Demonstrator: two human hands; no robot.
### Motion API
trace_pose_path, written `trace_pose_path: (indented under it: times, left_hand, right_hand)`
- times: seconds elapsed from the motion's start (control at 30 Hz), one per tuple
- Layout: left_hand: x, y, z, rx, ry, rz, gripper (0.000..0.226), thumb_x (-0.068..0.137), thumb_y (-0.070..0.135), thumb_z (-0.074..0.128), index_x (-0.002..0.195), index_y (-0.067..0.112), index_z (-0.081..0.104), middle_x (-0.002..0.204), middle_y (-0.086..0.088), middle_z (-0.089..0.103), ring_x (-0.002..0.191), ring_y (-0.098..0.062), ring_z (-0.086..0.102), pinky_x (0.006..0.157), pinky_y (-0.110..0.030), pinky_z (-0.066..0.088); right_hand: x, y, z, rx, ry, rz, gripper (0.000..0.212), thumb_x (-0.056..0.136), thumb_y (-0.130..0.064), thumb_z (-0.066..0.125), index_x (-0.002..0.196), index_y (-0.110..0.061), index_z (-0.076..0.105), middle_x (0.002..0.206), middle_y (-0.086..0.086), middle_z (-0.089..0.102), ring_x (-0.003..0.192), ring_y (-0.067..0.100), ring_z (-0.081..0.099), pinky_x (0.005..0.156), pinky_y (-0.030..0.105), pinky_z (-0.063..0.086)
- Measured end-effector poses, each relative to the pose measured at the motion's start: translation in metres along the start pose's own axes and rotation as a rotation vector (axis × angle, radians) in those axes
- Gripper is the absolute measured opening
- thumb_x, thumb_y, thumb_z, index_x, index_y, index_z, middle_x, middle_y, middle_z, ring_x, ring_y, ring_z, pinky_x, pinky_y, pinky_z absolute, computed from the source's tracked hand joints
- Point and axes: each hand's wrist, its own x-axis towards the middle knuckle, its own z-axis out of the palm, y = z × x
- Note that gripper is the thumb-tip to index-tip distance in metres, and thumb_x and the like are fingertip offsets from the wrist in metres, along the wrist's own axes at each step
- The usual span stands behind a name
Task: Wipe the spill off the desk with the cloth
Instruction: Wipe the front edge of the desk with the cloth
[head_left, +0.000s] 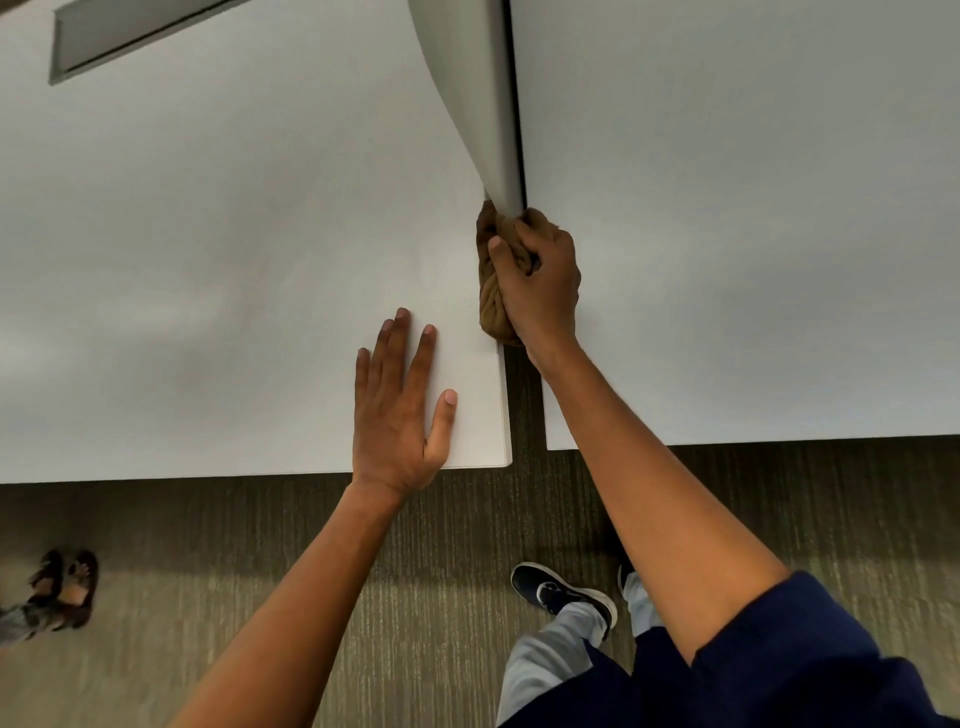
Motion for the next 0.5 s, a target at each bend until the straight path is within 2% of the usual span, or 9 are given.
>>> trace_pose_path:
  times: [0.07,0.1,0.2,0.37,0.43,0.5]
  left_hand:
    - [0.0,-0.001,0.0,0.005,0.0,0.002,0.07,0.096,0.042,0.038,0.158,0.014,0.02,0.168,-0.01,0.006,0.156,-0.025,0.004,0.123,-0.055,0.012]
    - [0.0,-0.001,0.001,0.007,-0.001,0.003,0.071,0.096,0.042,0.038,0.158,0.014,0.019,0.168,-0.01,0.006,0.156,-0.025,0.004,0.123,-0.056,0.012]
    - [0.0,-0.001,0.001,0.009,-0.009,0.001,0.071,0.096,0.042,0.038,0.158,0.013,0.019,0.168,-0.01,0.006,0.155,-0.026,0.005,0.122,-0.058,0.014]
    - [0.001,0.001,-0.001,0.013,-0.017,-0.006,0.071,0.096,0.042,0.037,0.158,0.013,0.02,0.168,-0.01,0.006,0.155,-0.026,0.005,0.122,-0.058,0.014]
    - [0.001,0.001,-0.001,0.015,-0.015,-0.008,0.071,0.096,0.042,0.037,0.158,0.013,0.02,0.168,-0.01,0.007,0.155,-0.026,0.005,0.122,-0.057,0.014]
    - [0.001,0.0,-0.001,0.018,-0.016,-0.009,0.071,0.096,0.042,0.036,0.158,0.013,0.02,0.168,-0.01,0.007,0.155,-0.026,0.005,0.123,-0.056,0.013]
  right_hand:
    - [0.002,0.002,-0.001,-0.061,-0.018,-0.077,0.037,0.093,-0.03,0.066,0.127,-0.015,0.064,0.133,0.007,0.053,0.12,0.016,0.055,0.093,0.008,0.039]
    - [0.003,0.004,-0.002,-0.073,-0.031,-0.1,0.037,0.094,-0.03,0.065,0.128,-0.015,0.064,0.134,0.007,0.053,0.121,0.016,0.054,0.094,0.008,0.039]
    - [0.005,0.005,-0.003,-0.057,-0.049,-0.089,0.039,0.094,-0.032,0.065,0.13,-0.016,0.063,0.134,0.008,0.052,0.122,0.017,0.054,0.101,0.02,0.043]
    - [0.005,-0.001,0.006,-0.07,0.03,0.004,0.039,0.095,-0.037,0.062,0.128,-0.016,0.063,0.13,0.005,0.057,0.114,0.012,0.056,0.092,0.019,0.04]
    - [0.008,-0.003,0.008,-0.062,0.013,0.081,0.035,0.096,-0.039,0.059,0.12,-0.015,0.067,0.124,0.004,0.063,0.11,0.011,0.06,0.09,0.022,0.043]
    - [0.016,-0.005,0.005,0.015,-0.055,0.211,0.03,0.097,-0.039,0.057,0.103,-0.014,0.073,0.105,0.004,0.071,0.099,0.016,0.067,0.089,0.028,0.051]
